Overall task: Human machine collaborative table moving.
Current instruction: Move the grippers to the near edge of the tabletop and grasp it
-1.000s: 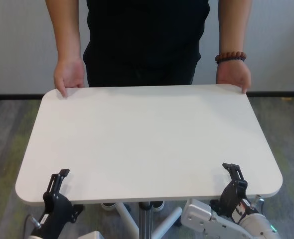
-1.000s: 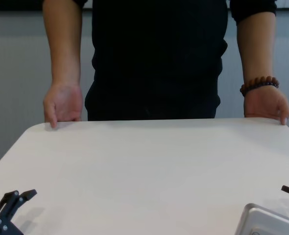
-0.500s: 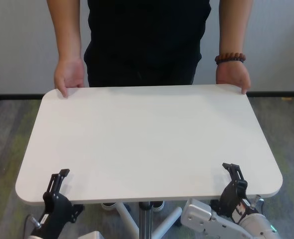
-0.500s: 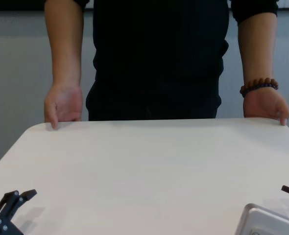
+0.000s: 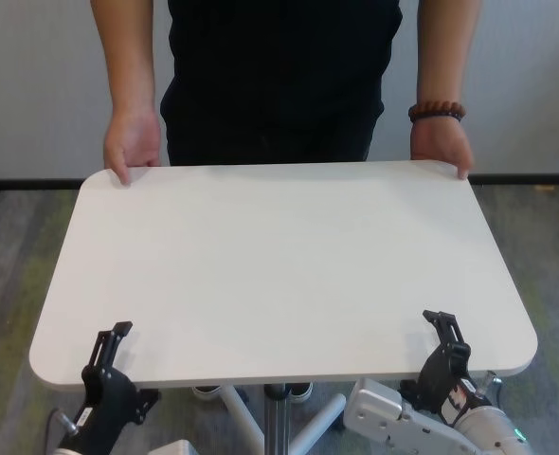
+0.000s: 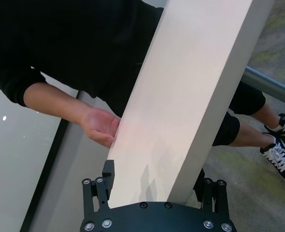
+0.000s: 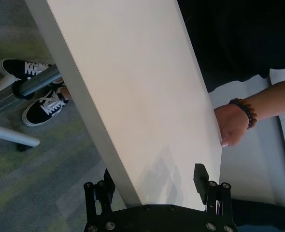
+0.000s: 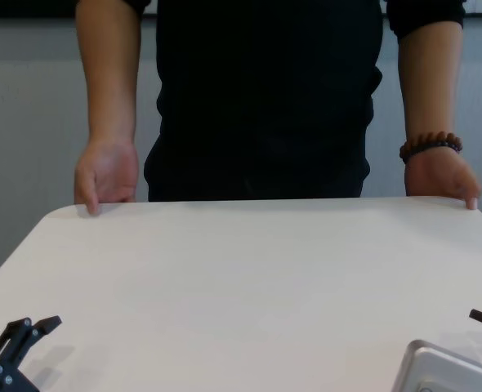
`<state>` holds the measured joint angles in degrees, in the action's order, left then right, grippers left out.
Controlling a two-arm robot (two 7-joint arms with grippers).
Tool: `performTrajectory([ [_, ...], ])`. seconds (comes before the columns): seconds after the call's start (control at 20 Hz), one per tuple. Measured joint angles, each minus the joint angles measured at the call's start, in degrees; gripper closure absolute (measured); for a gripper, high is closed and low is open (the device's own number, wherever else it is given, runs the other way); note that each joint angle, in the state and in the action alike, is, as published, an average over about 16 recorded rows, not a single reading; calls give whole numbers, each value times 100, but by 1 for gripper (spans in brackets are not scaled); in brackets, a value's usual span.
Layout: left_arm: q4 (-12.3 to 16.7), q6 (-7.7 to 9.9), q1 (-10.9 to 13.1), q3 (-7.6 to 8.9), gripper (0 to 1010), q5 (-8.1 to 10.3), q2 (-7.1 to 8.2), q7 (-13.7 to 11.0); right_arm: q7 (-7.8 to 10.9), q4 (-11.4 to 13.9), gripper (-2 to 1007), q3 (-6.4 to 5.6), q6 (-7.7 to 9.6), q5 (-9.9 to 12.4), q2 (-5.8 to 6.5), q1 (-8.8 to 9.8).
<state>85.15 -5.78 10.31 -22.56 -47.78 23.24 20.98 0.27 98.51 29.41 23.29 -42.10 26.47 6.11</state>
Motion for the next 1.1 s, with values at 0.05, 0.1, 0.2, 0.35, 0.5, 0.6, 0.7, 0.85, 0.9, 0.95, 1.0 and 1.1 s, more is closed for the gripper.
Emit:
performTrajectory([
  [0.05,0,0,0,0,9,0,0,0,0,0,4,0,1,0,0,0],
  [0.1,0,0,0,0,9,0,0,0,0,0,4,1,1,-1,1,0],
  [0.2,0,0,0,0,9,0,0,0,0,0,4,1,2,-2,1,-1],
  [0.35,0,0,0,0,9,0,0,0,0,0,4,1,4,-3,2,-1],
  [0.5,0,0,0,0,9,0,0,0,0,0,4,2,5,-3,2,-2],
  [0.6,0,0,0,0,9,0,0,0,0,0,4,2,6,-3,3,-2],
  [0.7,0,0,0,0,9,0,0,0,0,0,4,2,6,-3,3,-2],
  [0.85,-3,4,-2,-2,9,-15,0,3,0,0,4,2,7,-4,3,-2],
  [0.9,-8,8,-5,-4,9,-29,-1,6,0,0,4,2,7,-4,3,-2],
  [0.95,-14,11,-8,-6,9,-46,-3,10,0,0,4,2,7,-4,3,-2],
  [1.0,-24,15,-13,-8,9,-66,-6,12,-1,0,4,2,7,-4,3,-2],
  [1.1,-49,25,-26,-15,9,-114,-15,21,-1,0,4,2,7,-4,3,-2],
])
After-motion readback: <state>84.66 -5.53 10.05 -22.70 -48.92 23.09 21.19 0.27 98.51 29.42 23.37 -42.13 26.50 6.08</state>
